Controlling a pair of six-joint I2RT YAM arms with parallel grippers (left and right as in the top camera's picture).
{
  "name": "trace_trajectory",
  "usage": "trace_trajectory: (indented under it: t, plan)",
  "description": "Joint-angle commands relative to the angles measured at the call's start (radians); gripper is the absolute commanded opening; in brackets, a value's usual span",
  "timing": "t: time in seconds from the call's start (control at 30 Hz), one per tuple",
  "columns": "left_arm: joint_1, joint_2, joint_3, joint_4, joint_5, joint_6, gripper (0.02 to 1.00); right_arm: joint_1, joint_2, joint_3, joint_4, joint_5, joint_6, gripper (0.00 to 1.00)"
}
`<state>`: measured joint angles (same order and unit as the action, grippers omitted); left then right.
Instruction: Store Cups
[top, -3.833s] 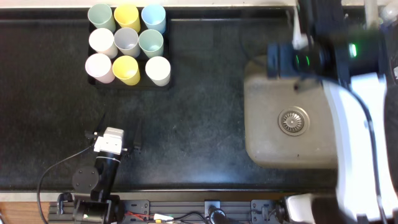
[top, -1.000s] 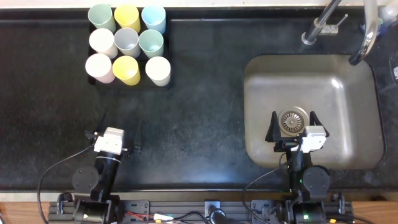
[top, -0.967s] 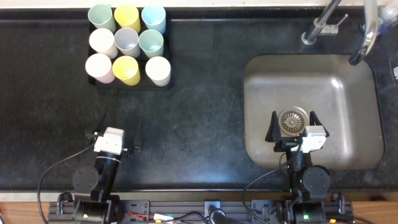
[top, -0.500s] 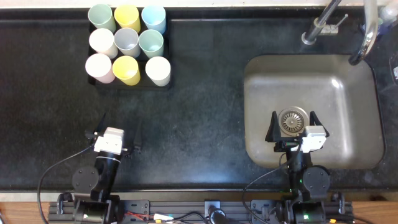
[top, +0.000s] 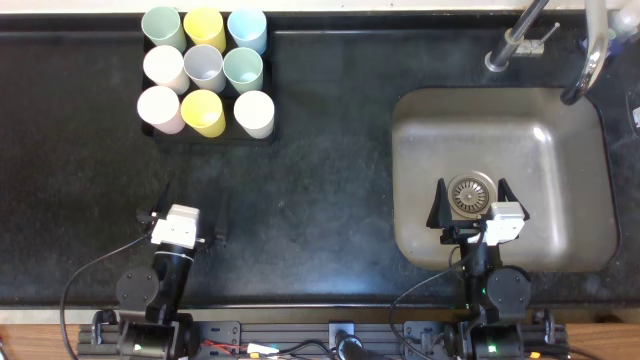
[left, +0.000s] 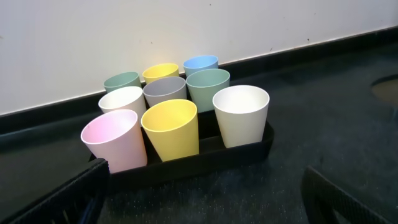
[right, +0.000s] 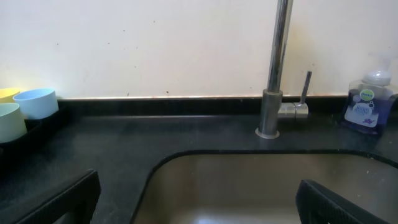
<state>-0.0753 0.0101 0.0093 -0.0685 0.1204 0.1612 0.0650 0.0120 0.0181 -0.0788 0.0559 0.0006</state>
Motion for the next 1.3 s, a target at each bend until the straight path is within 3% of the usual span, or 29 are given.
trace_trajectory:
  t: [0.03, 0.17, 1.3]
  plan:
    - [0.002, -0.007, -0.001, 0.001, -0.020, -0.100, 0.998, -0.004, -0.010, -0.013, 0.004, -0.007, 0.008, 0.998]
    - [0.002, -0.007, -0.001, -0.008, -0.111, -0.167, 0.998, 0.003, -0.010, -0.013, 0.004, -0.007, 0.008, 0.998]
    - [0.002, -0.007, -0.001, -0.016, -0.111, -0.167, 0.998, 0.004, -0.008, -0.013, 0.004, -0.007, 0.008, 0.998]
